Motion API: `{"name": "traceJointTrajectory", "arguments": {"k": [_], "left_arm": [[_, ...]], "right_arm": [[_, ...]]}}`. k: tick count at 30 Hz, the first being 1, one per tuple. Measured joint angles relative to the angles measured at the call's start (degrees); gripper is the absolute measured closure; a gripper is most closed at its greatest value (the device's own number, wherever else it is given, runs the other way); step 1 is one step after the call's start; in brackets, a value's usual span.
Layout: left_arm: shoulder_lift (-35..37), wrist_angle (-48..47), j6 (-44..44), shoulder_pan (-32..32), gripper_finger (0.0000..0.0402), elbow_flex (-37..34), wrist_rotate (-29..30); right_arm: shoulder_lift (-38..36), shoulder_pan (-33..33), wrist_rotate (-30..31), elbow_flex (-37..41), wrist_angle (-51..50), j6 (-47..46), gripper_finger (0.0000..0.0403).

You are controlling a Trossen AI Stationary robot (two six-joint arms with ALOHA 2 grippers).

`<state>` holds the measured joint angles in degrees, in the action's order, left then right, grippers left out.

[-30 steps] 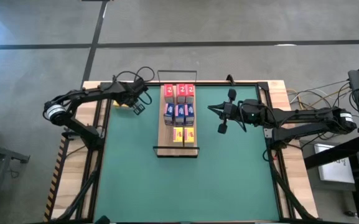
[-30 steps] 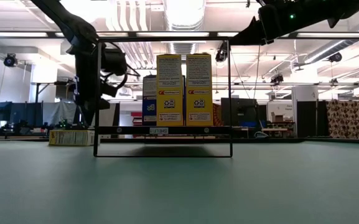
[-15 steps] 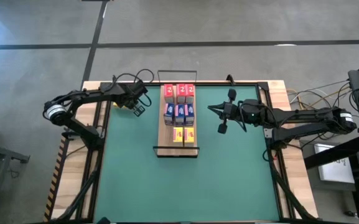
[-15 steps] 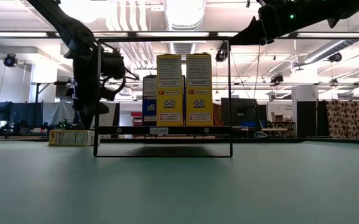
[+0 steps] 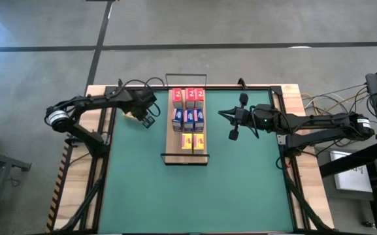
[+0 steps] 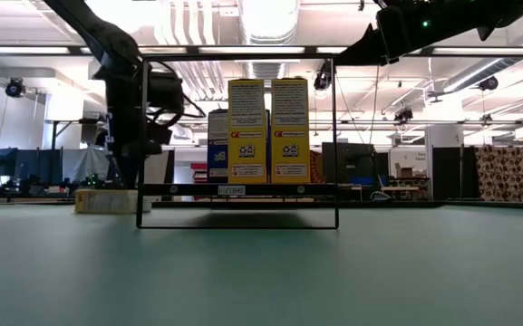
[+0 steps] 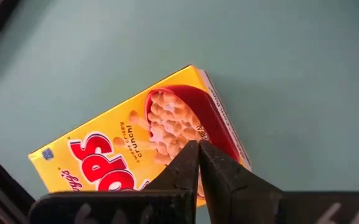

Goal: Stack cereal on shelf
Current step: Put the yellow cereal box on the shelf and align it with the other yellow cereal box

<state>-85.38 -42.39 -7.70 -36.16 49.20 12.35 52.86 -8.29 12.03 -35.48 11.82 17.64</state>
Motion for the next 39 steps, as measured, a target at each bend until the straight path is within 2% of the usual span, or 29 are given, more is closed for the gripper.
{"name": "traceJointTrajectory", "arguments": {"k": [6,17,19,21,25,28,31,35,39], "left_arm": [[-0.19,-10.04,-3.53,5.14,0.0401,2.51,-2.67],[-0.2,-16.97,-2.78,16.1,0.0401,7.15,-14.18],[-0.2,-20.15,-2.06,17.8,0.0401,8.23,-11.42],[-0.15,-20.46,-1.86,18.69,0.0401,9.24,-5.06],[-0.04,-18.02,-2.09,18.14,0.0401,9.54,5.33],[-0.04,-15.25,-0.99,16.57,0.0401,7.23,11.26],[-0.04,-8.6,1.85,14.4,0.0401,3.83,14.17],[-0.04,2.55,5.21,11.79,0.0401,-0.28,15.24],[-0.04,6.71,6.33,11.35,0.0401,-1.36,16.0]], "right_arm": [[0.0,-0.01,-0.01,0.0,0.0,-0.03,0.0394],[0.0,0.02,-0.04,0.0,-0.01,0.13,0.0394],[0.0,0.02,-0.04,0.0,-0.01,0.36,0.0394],[0.0,0.02,-0.04,0.0,-0.01,0.96,0.0394],[-0.16,0.02,-0.07,0.0,-0.05,1.86,0.0394],[-0.71,0.02,-0.07,0.0,-0.6,1.89,0.0394],[-1.45,0.05,-0.07,0.0,-2.55,1.4,0.0394],[-1.97,0.13,-0.44,0.0,-4.43,-1.76,0.0394],[-1.86,0.17,-2.34,0.0,-6.23,-6.34,0.0394]]}}
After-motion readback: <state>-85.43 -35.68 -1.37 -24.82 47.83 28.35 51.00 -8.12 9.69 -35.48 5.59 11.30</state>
